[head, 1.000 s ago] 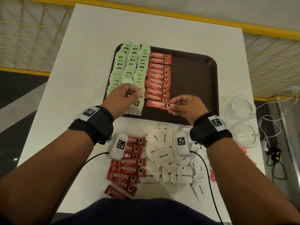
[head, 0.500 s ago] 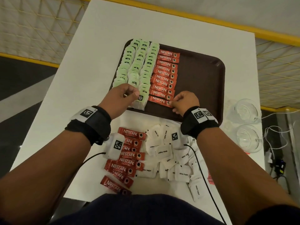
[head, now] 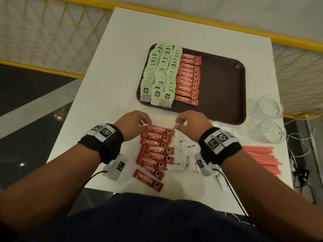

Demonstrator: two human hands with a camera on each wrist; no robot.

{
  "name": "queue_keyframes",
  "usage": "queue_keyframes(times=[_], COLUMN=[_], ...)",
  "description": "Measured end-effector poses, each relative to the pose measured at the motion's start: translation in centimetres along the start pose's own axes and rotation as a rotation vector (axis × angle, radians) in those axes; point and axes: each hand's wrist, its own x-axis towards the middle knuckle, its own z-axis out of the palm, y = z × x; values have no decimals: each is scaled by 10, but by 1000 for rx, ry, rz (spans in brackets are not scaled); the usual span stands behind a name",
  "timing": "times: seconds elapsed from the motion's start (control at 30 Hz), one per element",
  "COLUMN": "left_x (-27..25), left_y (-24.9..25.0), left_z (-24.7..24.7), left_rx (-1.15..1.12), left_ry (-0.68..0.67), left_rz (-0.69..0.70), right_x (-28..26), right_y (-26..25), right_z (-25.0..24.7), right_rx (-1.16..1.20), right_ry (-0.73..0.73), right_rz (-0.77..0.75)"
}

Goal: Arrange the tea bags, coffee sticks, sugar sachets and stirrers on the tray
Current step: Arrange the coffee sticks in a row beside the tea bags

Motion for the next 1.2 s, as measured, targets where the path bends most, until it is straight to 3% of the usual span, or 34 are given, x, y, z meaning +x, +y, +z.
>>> queue_keyframes(times=[0.23, 0.43, 0.63, 0.8, 1.03, 1.2], left_x=[-6, -1, -2, -6, 6, 18], left_y=[-5, -2, -9, -7, 4, 10], left_z=[17, 23, 17, 2, -14, -21], left_rx=[204, 284, 205, 24, -268, -380], left_ry=[-33, -11, 21, 80, 85, 149], left_rz=[28, 29, 10, 58, -11, -39], right_x=[4, 9, 8, 5, 5, 10], right_y=[-36, -42, -42, -33, -11, 25], right_z=[47, 53, 51, 36, 3, -14], right_rx=[-338, -348, -205, 69, 301, 522], right_ry=[-65, -18, -2, 24, 68, 225], right_rz=[-15, 24, 67, 80, 51, 156])
